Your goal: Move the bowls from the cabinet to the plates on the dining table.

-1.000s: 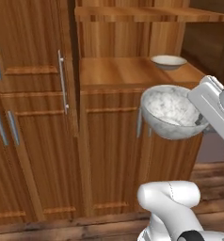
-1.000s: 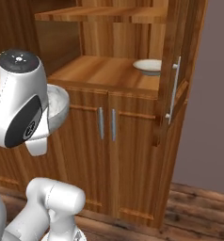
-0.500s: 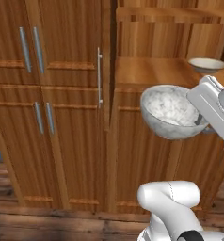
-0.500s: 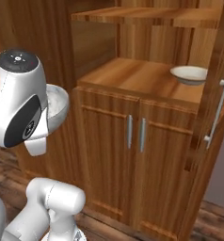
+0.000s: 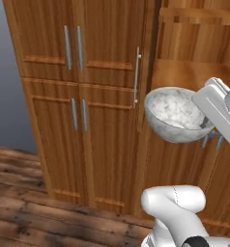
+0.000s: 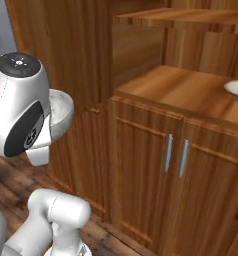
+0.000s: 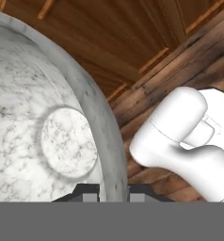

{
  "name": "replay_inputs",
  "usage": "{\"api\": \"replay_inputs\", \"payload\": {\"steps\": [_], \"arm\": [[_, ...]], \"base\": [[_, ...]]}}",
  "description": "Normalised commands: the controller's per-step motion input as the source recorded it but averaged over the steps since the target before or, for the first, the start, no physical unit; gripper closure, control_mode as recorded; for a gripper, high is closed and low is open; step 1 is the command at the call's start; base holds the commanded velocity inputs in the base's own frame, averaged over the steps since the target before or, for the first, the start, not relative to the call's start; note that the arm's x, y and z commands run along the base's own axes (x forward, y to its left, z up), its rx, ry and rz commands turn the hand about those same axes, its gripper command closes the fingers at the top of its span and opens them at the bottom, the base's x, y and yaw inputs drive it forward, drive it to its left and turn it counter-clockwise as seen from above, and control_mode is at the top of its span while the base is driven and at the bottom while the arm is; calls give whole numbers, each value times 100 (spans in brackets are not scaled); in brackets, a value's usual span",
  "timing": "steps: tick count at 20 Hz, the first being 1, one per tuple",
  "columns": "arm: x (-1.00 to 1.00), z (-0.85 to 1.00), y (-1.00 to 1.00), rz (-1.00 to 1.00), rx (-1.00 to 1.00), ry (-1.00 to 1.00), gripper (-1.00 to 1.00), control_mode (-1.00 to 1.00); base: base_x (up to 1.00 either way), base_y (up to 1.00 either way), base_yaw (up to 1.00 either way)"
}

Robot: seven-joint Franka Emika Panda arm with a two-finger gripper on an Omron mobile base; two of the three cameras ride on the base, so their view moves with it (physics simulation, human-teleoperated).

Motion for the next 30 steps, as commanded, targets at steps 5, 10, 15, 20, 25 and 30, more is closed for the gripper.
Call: {"api": "replay_inputs", "payload": {"steps": [5,10,15,20,25,30], "arm": [[0,0,0,0,0,0,100,100],[0,0,0,0,0,0,100,100],[0,0,0,0,0,0,100,100],[0,0,0,0,0,0,100,100],[0,0,0,0,0,0,100,100],[0,0,0,0,0,0,100,100]], "base": [[-33,0,54],[-33,2,53],[-36,9,50],[-38,8,49],[-24,14,50],[0,17,51]]}}
